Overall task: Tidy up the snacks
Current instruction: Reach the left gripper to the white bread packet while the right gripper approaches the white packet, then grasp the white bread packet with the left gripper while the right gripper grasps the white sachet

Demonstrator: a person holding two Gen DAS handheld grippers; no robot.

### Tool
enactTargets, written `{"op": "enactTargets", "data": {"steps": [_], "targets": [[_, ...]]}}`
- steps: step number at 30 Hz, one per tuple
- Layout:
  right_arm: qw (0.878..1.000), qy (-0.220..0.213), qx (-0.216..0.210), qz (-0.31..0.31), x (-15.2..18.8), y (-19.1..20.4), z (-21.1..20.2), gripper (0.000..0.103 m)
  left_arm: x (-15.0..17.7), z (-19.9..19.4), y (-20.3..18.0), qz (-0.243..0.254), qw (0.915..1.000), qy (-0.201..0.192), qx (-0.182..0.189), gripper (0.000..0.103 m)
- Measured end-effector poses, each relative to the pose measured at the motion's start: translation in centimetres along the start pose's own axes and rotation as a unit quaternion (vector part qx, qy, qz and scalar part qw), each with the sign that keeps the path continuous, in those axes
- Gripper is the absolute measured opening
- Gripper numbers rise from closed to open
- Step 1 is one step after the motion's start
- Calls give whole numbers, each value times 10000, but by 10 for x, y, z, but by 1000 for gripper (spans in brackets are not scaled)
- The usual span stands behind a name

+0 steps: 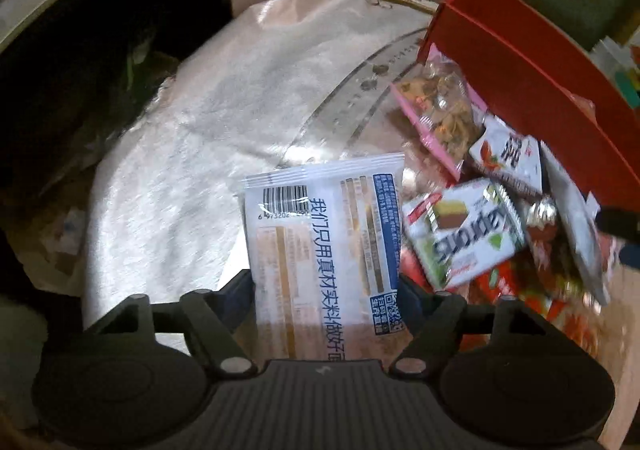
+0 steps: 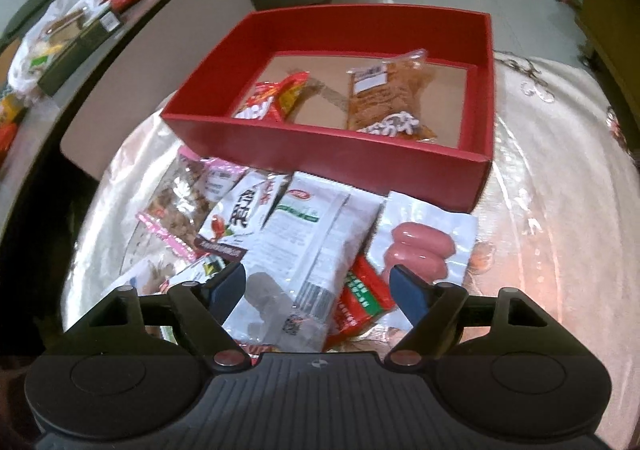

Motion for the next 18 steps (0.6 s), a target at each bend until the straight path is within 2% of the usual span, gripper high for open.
{"op": "enactTargets", "data": {"steps": [5,10,13,15,17,18], "targets": [[9996,24,-1,293,-3,-6,1,84,0,-14,13,-132,9998,-79,154,64],[9980,178,-191,580,-6,10,14,86,-5,-18,2,-28,9993,-179,337,64],[9977,378,55,553,-1,16,34,87,-5,-11,-4,83,9990,-89,418,64],[9975,413,5,568,3,19,43,92,-3,-6,-3,172,9992,-49,356,64],[9983,367,-10,463,2,24,43,88,-5,-4,-2,247,9992,-62,323,65],[9987,344,-1,368,2,25,43,80,-6,-4,-2,316,9990,-47,322,65]]}}
Point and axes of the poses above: each gripper's, at about its wrist camera, not at the fingertips, and z roughly the way its jaws point, y to its left, x to its underside, the point moved 9 cm from there along z, roughly the way its jaws point, and after that the axes turned 15 degrees about x, right-handed, at the moved point
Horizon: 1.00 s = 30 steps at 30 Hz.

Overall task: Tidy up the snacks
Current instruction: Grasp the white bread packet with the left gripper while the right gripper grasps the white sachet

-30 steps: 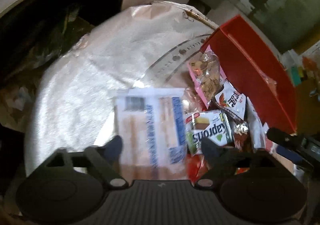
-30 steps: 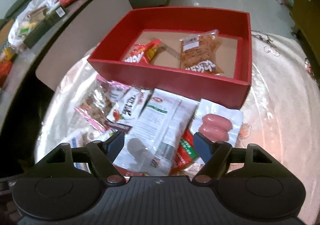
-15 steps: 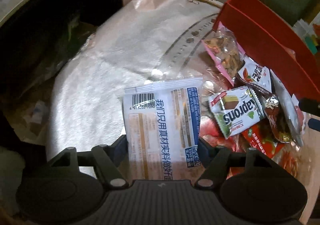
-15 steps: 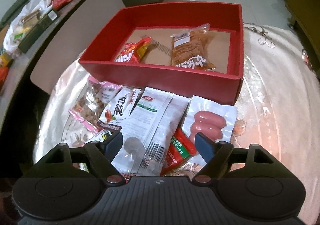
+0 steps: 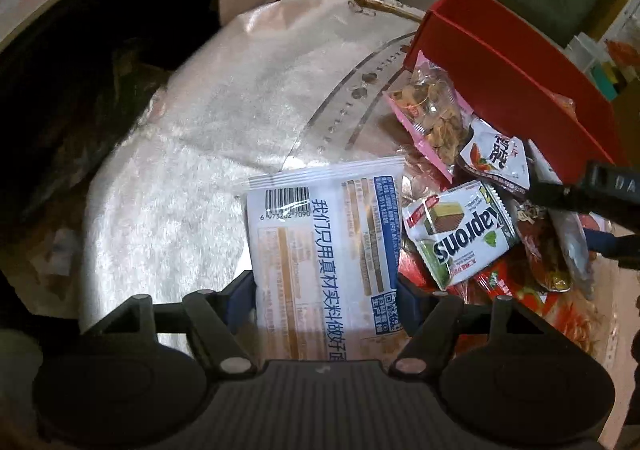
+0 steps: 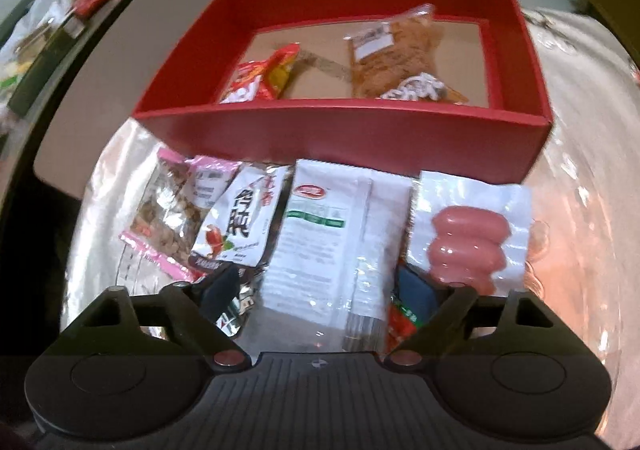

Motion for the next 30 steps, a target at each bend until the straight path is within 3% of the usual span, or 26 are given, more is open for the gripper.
{"op": "enactTargets", "data": {"steps": [3,5,7,11,14,17,19,21,23,25,30], "targets": [[9999,-55,-58,-129,1,-4,-4,64,-1,2,1,-27,10000,48,47,69],[9996,2,-283,-3,2,-9,-9,59,-2,2,1,-69,10000,45,56,71],[9996,-29,-274,-50,4,-13,-14,57,-1,2,2,-41,10000,58,36,78],[9995,-129,-143,-245,11,-17,-24,56,1,3,1,19,10000,-9,-60,80],[9995,-117,-7,-305,15,-20,-22,57,1,11,-6,182,9996,27,-207,94],[9994,-103,40,-337,19,-21,-15,64,5,17,-12,466,9973,71,-554,92],[9994,-122,-24,-314,17,-19,-13,74,6,12,-11,400,9974,52,-591,79],[9989,54,-414,-226,19,-14,-10,103,5,7,-7,189,9984,85,-522,76],[9980,191,-599,-27,20,-17,-7,103,5,7,-6,233,9989,71,-395,77],[9964,235,-785,230,18,-22,-5,103,5,9,-8,379,9989,15,-288,89],[9847,215,-1360,1071,15,-41,-3,103,6,15,-13,549,9983,89,-164,97]]}}
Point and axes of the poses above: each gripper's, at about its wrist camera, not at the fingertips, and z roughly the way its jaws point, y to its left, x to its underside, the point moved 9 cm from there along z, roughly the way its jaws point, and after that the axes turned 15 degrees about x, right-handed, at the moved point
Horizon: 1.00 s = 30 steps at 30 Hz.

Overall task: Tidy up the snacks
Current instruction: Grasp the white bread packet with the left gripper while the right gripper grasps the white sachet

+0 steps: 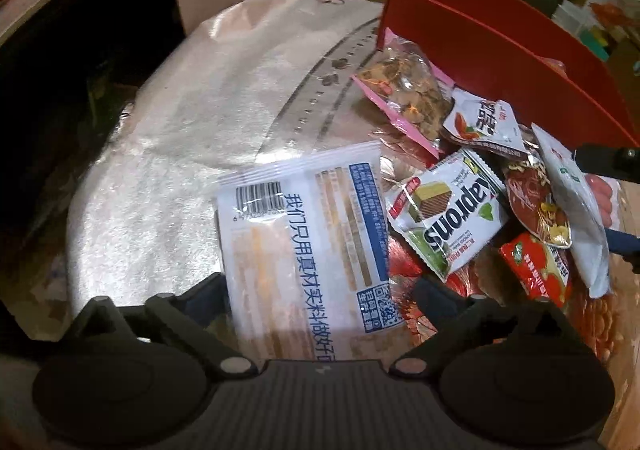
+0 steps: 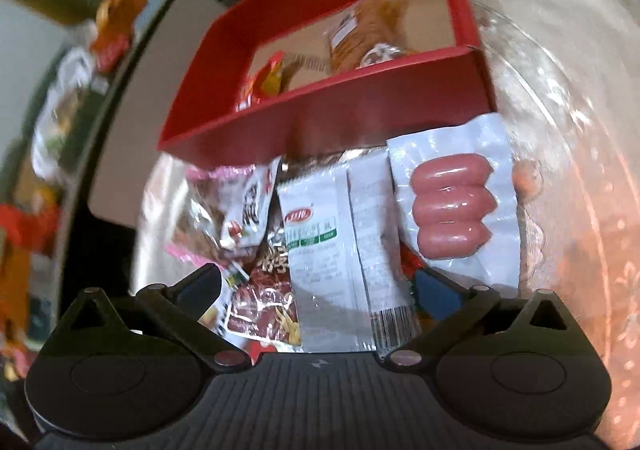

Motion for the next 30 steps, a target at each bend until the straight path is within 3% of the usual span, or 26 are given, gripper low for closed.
{"op": "enactTargets", "data": {"steps": [5,11,13,15,16,20,25,30], "targets": [[9975,-160,139,-673,11,9,0,103,5,5,-8,376,9990,12,-258,99],[9915,-358,490,-1154,16,18,0,103,4,5,-8,403,9989,59,-230,98],[9878,-355,725,-1331,14,20,0,95,3,3,-7,363,9990,46,-239,93],[9774,-478,1204,-1673,15,18,-3,67,2,0,-4,258,9993,15,-282,86],[9734,-520,1299,-1817,15,17,-5,65,1,-3,-2,194,9994,-5,-289,78],[9743,-498,1248,-1807,15,11,-12,51,1,-12,3,-47,9999,-31,-124,71],[9784,-722,1006,-1655,16,16,-42,50,3,-29,9,-324,9994,-134,-28,68],[9815,-855,806,-1510,30,19,-67,49,-2,-56,-7,-243,9985,-447,224,68]]}}
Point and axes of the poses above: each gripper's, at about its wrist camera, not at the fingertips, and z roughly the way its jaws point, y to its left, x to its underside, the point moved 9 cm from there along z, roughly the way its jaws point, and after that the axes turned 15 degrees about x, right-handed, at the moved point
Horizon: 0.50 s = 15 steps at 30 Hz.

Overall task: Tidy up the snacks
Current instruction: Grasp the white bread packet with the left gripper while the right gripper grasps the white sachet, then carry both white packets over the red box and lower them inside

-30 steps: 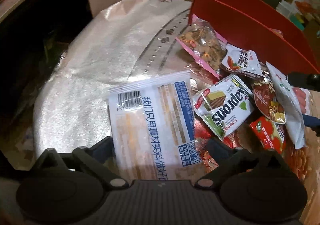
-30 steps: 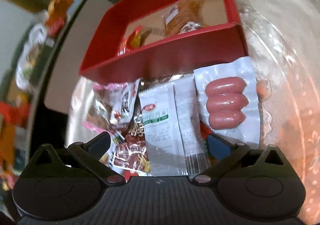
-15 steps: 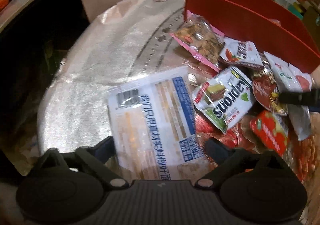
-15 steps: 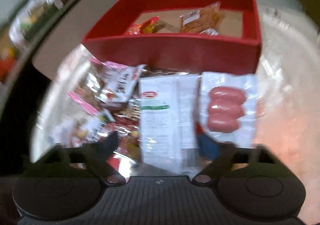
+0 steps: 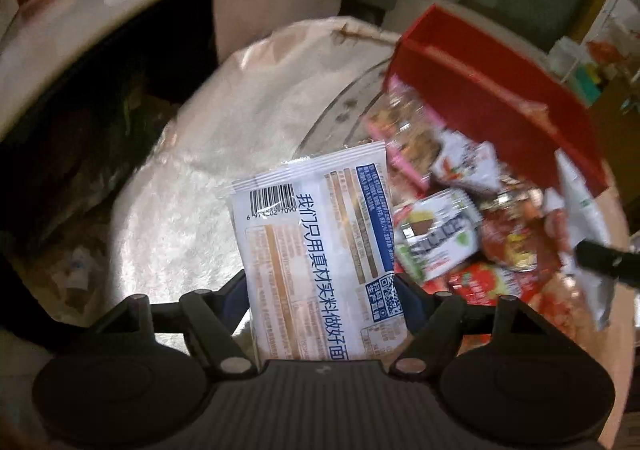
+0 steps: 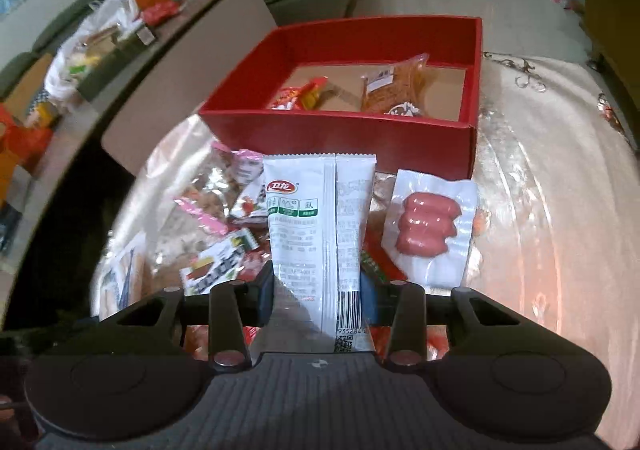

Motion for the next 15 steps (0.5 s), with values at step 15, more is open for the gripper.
{"op": "enactTargets", "data": {"steps": [15], "targets": [[9982,-538,-170,215,-7,1,-47,49,-42,-7,-63,367,9971,-475,461,68]]}}
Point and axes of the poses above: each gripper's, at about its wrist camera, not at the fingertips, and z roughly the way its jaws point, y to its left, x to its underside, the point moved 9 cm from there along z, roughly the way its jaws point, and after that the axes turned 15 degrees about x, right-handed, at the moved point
